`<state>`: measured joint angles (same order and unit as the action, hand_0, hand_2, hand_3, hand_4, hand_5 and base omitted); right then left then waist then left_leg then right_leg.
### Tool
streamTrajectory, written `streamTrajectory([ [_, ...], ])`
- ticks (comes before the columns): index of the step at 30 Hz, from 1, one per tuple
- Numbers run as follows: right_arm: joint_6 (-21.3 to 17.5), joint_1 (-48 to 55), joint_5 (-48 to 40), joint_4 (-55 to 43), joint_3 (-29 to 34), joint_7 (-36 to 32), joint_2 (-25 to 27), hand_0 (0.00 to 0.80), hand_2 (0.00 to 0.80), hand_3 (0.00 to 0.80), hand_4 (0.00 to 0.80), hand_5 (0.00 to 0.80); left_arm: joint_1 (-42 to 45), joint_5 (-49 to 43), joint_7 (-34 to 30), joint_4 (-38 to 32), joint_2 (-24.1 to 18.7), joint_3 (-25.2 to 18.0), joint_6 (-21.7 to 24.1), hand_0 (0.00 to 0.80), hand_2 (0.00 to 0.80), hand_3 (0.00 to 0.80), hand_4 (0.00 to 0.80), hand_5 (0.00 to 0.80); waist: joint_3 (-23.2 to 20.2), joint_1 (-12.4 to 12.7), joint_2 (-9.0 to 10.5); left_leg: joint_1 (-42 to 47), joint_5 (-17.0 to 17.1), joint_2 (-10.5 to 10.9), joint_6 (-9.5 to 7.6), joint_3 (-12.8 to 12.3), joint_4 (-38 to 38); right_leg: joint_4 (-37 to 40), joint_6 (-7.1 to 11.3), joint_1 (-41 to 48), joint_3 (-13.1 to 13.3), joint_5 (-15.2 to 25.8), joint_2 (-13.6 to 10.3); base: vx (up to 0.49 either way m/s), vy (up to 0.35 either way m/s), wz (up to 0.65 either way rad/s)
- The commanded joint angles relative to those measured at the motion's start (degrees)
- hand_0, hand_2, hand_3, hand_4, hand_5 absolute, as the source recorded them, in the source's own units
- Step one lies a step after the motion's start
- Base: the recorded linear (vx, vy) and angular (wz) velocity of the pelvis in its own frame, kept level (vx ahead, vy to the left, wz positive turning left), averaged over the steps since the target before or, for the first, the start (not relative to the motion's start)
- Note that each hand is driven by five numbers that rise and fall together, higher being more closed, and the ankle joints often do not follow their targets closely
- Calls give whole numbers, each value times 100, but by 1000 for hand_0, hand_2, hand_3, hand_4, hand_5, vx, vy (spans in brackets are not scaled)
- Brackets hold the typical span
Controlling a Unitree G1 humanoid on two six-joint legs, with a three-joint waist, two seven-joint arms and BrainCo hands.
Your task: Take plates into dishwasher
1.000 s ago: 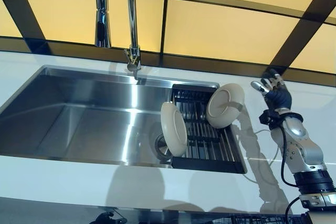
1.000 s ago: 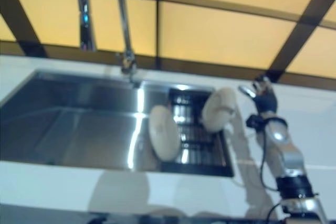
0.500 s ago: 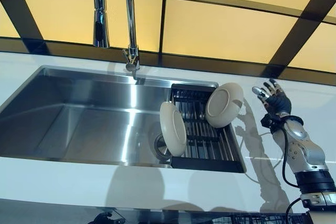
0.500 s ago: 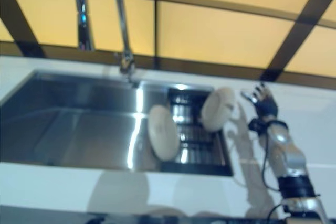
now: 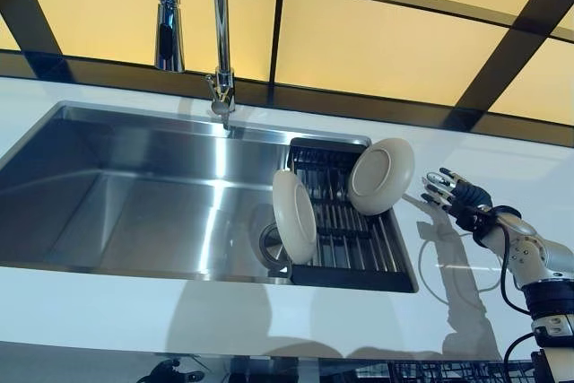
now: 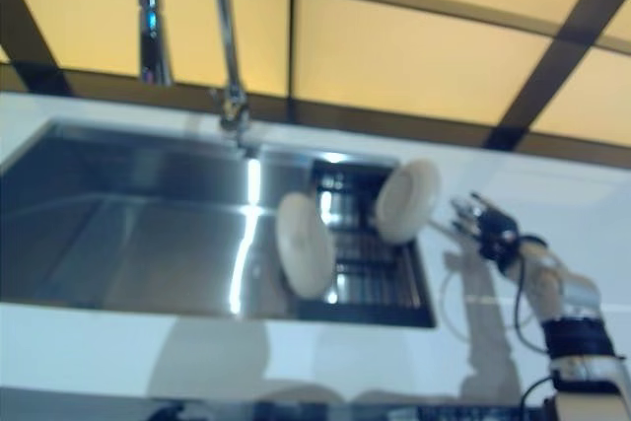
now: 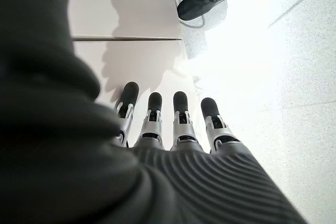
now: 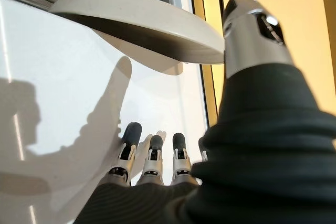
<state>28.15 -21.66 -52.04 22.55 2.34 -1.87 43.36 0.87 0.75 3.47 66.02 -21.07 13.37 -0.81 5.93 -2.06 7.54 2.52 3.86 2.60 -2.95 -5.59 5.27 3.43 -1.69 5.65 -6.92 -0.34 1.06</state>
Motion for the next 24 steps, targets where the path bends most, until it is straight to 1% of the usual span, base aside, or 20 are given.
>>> streamTrajectory([
  [1, -46, -427, -202, 257, -52, -143, 258, 0, 0, 0, 0, 0, -223, -111, -18, 34, -83, 132, 56, 0, 0, 0, 0, 0, -133, 247, -189, 254, -782, 32, -213, -55, -27, -693, 376, -255, -281, -231, -79, 0, 0, 0],
  [7, -115, -496, -399, 120, -75, -125, 189, 0, 0, 0, 0, 0, -263, -99, -28, 48, -97, 154, 68, 0, 0, 0, 0, 0, -81, 249, -194, 259, -781, 34, -222, -48, -27, -733, 381, -277, -280, -238, -80, 0, 0, 0],
  [14, -174, -601, -431, -99, -170, -21, 57, 0, 0, 0, 0, 0, -258, -99, -36, -23, -105, 195, 47, 0, 0, 0, 0, 0, -32, 269, -215, 272, -781, 39, -231, -34, -27, -782, 376, -283, -294, -272, -86, 0, 0, 0],
  [18, -280, -715, -473, -134, -231, 74, 42, 0, 0, 0, 0, 0, -276, -85, -29, -4, -86, 227, 46, 0, 0, 0, 0, 0, -20, 276, -225, 289, -786, 42, -227, -21, -27, -793, 377, -274, -304, -286, -92, 0, 0, 0],
  [24, -309, -877, -615, -258, -214, 286, 32, 0, 0, 0, 0, 0, -255, -62, -16, -30, -82, 266, 45, 0, 0, 0, 0, 0, 4, 300, -238, 299, -788, 48, -226, -8, -27, -786, 374, -261, -327, -298, -98, 0, 0, 0],
])
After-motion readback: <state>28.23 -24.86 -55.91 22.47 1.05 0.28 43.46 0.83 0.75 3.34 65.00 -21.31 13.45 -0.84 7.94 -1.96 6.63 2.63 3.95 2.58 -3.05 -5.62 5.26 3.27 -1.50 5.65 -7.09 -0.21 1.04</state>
